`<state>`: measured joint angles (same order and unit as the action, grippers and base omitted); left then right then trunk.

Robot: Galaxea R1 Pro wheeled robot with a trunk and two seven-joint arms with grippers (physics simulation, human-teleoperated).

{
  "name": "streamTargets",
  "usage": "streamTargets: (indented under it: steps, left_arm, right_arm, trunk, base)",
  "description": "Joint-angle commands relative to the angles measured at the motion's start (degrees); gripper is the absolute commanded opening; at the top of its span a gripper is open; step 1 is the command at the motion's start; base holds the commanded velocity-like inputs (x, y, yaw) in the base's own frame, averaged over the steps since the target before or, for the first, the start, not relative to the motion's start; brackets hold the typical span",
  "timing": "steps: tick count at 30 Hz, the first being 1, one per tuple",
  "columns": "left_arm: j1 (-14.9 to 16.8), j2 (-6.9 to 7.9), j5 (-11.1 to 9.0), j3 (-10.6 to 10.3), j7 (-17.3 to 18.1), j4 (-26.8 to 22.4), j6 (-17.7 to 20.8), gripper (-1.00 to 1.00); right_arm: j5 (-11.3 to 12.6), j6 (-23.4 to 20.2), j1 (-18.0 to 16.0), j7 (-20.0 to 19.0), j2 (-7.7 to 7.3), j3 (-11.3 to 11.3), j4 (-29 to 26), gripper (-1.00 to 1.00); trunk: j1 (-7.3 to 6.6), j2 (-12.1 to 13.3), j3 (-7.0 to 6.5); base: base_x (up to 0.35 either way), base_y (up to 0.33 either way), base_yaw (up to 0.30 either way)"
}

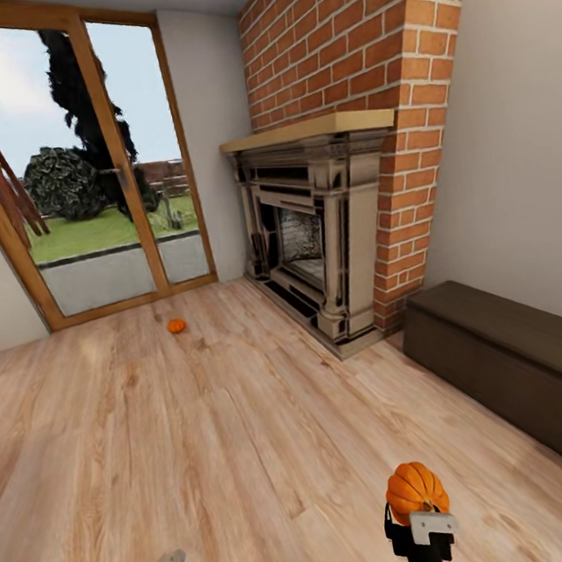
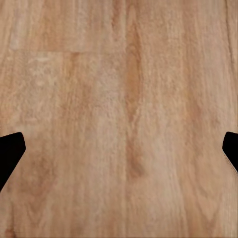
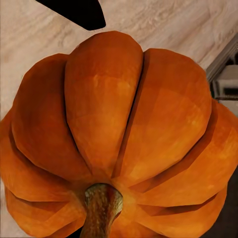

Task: Place each of the two pumpkins and all three candles from the living room inside a cabinet in the living room (use any cabinet), then make sure every cabinet is closed, and position the cauldron so it is next to a table in the living room.

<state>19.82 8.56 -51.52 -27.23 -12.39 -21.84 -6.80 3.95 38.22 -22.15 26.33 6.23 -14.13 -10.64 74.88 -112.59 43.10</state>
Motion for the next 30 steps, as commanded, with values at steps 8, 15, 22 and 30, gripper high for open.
streamTargets:
  steps: [8,15,22,30]
  left_arm:
    - [0.0,-0.01,-0.5,-0.5,-0.4,0.0,-0.2,1.0]
    - [0.0,0.05,-0.5,-0.4,-0.4,0.0,-2.8,1.0]
    - [0.0,0.05,-0.5,-0.4,-0.4,0.0,-3.3,1.0]
    - [0.0,0.05,-0.6,-0.4,-0.4,0.0,-3.2,1.0]
  right_arm:
    - [0.4,0.2,-0.1,0.2,0.01,-0.6,0.1,-1.0]
    - [0.0,0.2,-0.1,0.2,0.01,-0.8,0.1,-1.0]
    - [0.0,0.2,-0.1,0.2,0.01,-0.8,0.1,-1.0]
    - [0.0,0.2,-0.1,0.2,0.01,-0.8,0.1,-1.0]
  trunk:
    - [0.02,0.0,0.05]
    - [0.02,0.0,0.05]
    - [0.02,0.0,0.05]
    - [0.02,0.0,0.05]
  base:
    - [0.321,-0.039,0.274]
    - [0.329,-0.001,0.274]
    - [0.331,0.0,0.265]
    - [0.331,0.0,0.275]
